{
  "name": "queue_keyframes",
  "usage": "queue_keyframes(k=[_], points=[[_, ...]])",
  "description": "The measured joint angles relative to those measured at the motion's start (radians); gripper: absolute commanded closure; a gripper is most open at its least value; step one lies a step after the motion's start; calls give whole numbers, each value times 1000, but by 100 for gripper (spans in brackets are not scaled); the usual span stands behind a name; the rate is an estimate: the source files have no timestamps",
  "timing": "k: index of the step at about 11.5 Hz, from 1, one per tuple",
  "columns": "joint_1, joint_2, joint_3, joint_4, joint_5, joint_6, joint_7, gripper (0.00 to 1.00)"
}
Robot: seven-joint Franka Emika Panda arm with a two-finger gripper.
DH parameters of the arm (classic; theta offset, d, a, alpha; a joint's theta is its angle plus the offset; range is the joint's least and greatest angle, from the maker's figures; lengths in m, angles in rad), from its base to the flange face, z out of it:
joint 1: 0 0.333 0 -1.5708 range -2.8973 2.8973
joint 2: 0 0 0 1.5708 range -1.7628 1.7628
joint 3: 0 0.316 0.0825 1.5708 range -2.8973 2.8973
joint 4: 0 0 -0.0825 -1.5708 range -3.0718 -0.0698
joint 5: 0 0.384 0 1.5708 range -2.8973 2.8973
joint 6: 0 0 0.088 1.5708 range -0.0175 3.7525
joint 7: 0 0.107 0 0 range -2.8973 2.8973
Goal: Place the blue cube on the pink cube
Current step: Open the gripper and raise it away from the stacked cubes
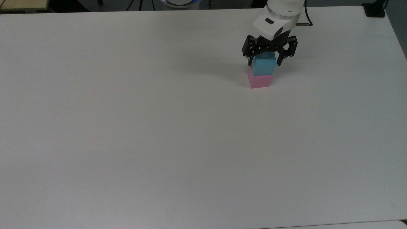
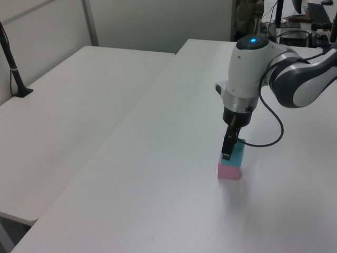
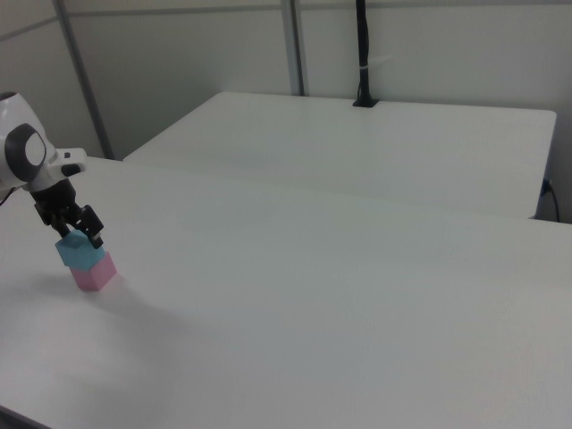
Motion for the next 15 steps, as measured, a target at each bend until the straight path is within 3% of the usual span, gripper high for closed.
queue_keyframes(k=[2, 4, 7, 9, 10, 12, 15], points=[[-36, -27, -5, 34, 0, -53, 6, 0], [-118, -60, -7, 135, 0, -177, -28, 0], [-258, -77, -10, 291, 38, -380, -151, 0], [-360, -77, -16, 378, 58, -527, -308, 0], [-394, -78, -31, 405, 62, -579, -389, 0], [-409, -79, -108, 428, 64, -610, -518, 0], [-412, -79, -204, 432, 65, -610, -608, 0]])
